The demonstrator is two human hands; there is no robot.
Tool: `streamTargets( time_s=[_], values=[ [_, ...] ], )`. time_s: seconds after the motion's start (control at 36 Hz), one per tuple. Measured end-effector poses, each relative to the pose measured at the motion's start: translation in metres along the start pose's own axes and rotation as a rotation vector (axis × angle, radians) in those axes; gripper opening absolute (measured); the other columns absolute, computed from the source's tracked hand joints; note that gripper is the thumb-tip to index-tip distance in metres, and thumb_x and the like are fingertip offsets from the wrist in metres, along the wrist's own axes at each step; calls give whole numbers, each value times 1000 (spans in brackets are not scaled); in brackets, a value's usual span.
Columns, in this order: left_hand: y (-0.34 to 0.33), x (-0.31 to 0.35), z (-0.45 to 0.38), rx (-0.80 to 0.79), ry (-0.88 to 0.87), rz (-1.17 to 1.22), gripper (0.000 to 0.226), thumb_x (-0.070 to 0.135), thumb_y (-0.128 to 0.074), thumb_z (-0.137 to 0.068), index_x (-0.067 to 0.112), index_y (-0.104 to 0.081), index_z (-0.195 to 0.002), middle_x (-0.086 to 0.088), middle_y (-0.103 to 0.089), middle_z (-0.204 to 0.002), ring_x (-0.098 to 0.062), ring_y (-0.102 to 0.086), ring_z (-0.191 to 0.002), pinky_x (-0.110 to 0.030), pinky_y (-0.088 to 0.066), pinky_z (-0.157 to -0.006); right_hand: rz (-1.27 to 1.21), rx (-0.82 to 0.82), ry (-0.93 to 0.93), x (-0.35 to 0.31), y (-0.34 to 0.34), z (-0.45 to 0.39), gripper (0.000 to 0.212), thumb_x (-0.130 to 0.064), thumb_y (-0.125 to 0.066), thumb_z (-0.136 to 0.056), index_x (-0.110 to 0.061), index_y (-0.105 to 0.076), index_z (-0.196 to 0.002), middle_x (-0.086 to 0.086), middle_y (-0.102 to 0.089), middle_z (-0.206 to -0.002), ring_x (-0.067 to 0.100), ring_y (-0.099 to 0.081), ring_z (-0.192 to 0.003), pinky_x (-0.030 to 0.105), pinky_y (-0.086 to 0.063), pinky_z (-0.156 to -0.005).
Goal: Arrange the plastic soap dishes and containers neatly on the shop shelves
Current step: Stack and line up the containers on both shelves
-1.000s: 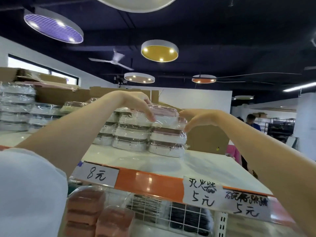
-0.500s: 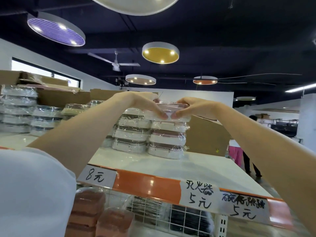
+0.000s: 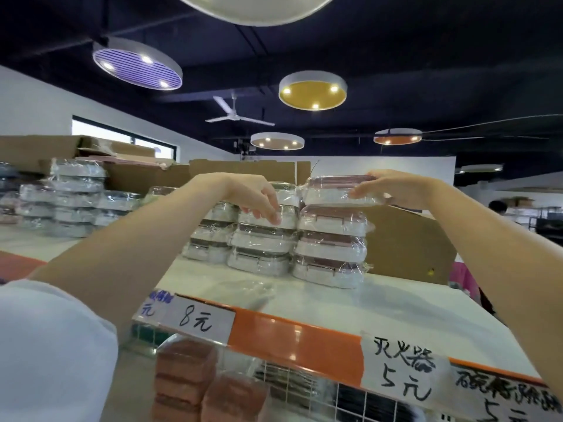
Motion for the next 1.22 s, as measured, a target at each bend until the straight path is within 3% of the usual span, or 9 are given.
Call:
streamTargets(
  time_s=[0.11,0.19,0.28,0.47,0.61,0.78,0.86,1.0,1.22],
  values=[
    [0,1,-7,-6,-1,9,34,37,-68,-84,19,-62,-113,5,-64,-102,-10,-61,-94,-26,-49,-84,-27,21,-7,10,10,3,77,-37,-79,-69,4,-46,-125,17,-45,-97,44,-43,-122,51,-35,-110],
    [-1,3,-14,-5,-7,15,35,36,-69,-84,18,-62,-113,3,-65,-104,-9,-61,-93,-25,-49,-82,16,53,-29,17,15,3,69,-48,-79,-68,0,-51,-109,21,-48,-98,38,-49,-101,36,-46,-85],
    [-2,5,-20,6,-22,9,34,38,-69,-84,19,-63,-111,2,-66,-103,-10,-61,-92,-25,-48,-80,44,75,-39,24,12,-1,49,-50,-73,-75,-13,-47,-93,4,-46,-89,15,-43,-78,23,-35,-65],
    [-7,7,-26,-9,-34,-2,25,37,-68,-84,20,-65,-102,2,-68,-100,-6,-60,-84,-24,-45,-74,60,67,24,13,-11,-23,38,-45,-68,-82,-15,-47,-93,2,-48,-90,12,-45,-75,24,-41,-71],
    [-9,4,-25,-2,-33,11,28,35,-66,-87,18,-63,-109,0,-67,-104,-9,-62,-90,-21,-47,-74,129,2,-19,14,-23,-29,89,-79,-71,-46,-16,-52,-105,2,-54,-107,20,-53,-99,38,-45,-93],
    [-18,0,-22,-26,-39,20,28,34,-66,-87,18,-62,-109,2,-66,-105,-7,-62,-91,-19,-47,-73,133,14,-58,9,-20,-10,114,-68,-67,-58,-13,-25,-149,7,-32,-150,24,-36,-135,42,-30,-114],
    [-24,-1,-19,-49,-52,24,28,37,-66,-87,19,-61,-108,3,-65,-105,-7,-62,-92,-20,-47,-74,159,66,-83,3,-21,4,124,-69,-66,-57,-11,-14,-153,7,-20,-158,27,-26,-143,45,-25,-117],
    [-29,-3,-11,-75,-90,16,26,36,-65,-87,19,-59,-107,1,-64,-106,-9,-61,-93,-21,-48,-76,294,133,-157,1,-19,25,110,-64,-62,-75,-6,-11,-153,11,-15,-160,28,-22,-145,42,-23,-118],
    [-42,-1,13,-79,-182,-30,33,39,-65,-86,20,-59,-112,5,-62,-107,-12,-60,-101,-29,-48,-92,637,325,-203,-19,-30,63,82,-52,-65,-84,-4,-33,-142,13,-43,-141,27,-44,-125,37,-39,-99]
  ],
)
Point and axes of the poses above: each hand's wrist, its own z-axis away from the middle knuckle, its own y-axis out of the back of the hand, x = y × z, the point moved 4 cm from there along -z, towards the middle knuckle
